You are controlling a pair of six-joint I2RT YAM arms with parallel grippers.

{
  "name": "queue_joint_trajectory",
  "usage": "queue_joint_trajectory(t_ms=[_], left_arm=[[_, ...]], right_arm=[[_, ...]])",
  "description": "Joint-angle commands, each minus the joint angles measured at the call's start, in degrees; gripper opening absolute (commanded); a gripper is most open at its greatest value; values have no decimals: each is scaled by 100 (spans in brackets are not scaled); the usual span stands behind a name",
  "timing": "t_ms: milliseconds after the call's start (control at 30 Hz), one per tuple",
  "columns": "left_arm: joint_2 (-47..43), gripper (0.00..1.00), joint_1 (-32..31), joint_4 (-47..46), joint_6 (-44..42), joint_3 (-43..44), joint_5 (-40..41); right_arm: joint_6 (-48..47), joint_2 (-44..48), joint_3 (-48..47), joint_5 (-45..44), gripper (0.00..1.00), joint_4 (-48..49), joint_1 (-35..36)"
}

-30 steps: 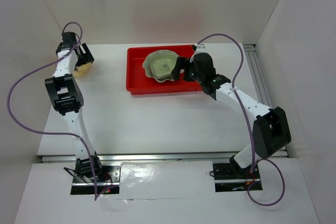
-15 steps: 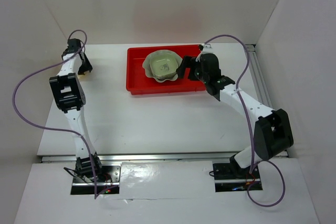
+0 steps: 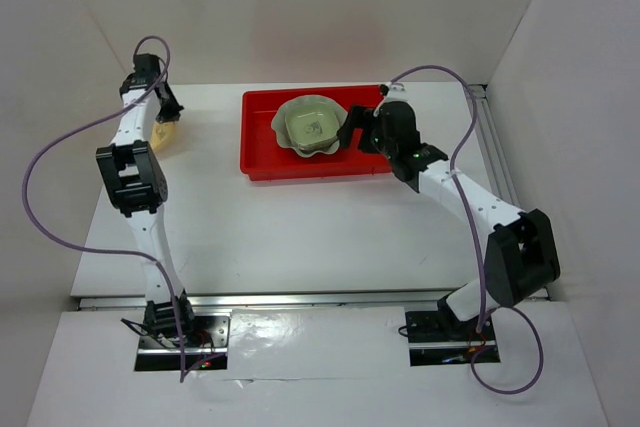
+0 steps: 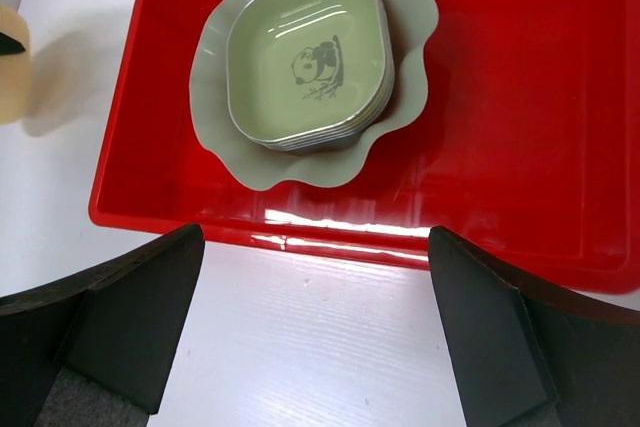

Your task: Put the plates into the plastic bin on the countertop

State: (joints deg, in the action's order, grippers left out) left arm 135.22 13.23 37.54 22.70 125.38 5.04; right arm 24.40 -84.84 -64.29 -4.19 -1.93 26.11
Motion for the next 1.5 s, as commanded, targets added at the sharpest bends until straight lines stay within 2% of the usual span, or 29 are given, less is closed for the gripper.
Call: queue_joint_trajectory(t_ms=[0, 167, 233, 267, 500, 600, 700, 867, 1067, 1233, 1400, 1467], left_arm=[[-996, 0, -593, 201, 322, 557, -556], [-1778, 0, -1787, 202, 516, 557, -741], [-2034, 0, -2157, 9, 578, 330, -548], [-2034, 0, -2463, -44, 578, 329, -548], [-1701, 0, -3326, -273, 1166, 434, -767], [-1543, 0, -3625, -492, 1430, 434, -469], [-1410, 0, -3740, -869, 1606, 373, -363], [-1227, 0, -3740, -1591, 1782, 136, -653], [-822, 0, -3679, -1793, 2292, 223, -891], [-822, 0, -3732, -1952, 2572, -128, -531], [-707, 0, -3784, -2014, 2634, -128, -592], [-707, 8, -3784, -1961, 2634, -128, -592]], right_arm=[[-32, 520, -286, -364, 100, -254, 43], [-32, 977, -338, -698, 100, -562, 43], [29, 1135, -277, -899, 100, -667, 43], [82, 1319, -277, -978, 100, -720, 43], [135, 2225, -224, -1497, 100, -1116, -9], [135, 2419, -171, -1559, 100, -1186, -9], [135, 2489, -171, -1664, 100, -1318, -9], [135, 2595, -171, -1664, 100, -1423, -9], [135, 2648, -110, -1664, 100, -1362, -9], [135, 2648, -110, -1664, 100, -1362, -9], [135, 2648, -110, -1664, 100, -1415, -9], [135, 2648, -110, -1664, 100, -1415, -9]])
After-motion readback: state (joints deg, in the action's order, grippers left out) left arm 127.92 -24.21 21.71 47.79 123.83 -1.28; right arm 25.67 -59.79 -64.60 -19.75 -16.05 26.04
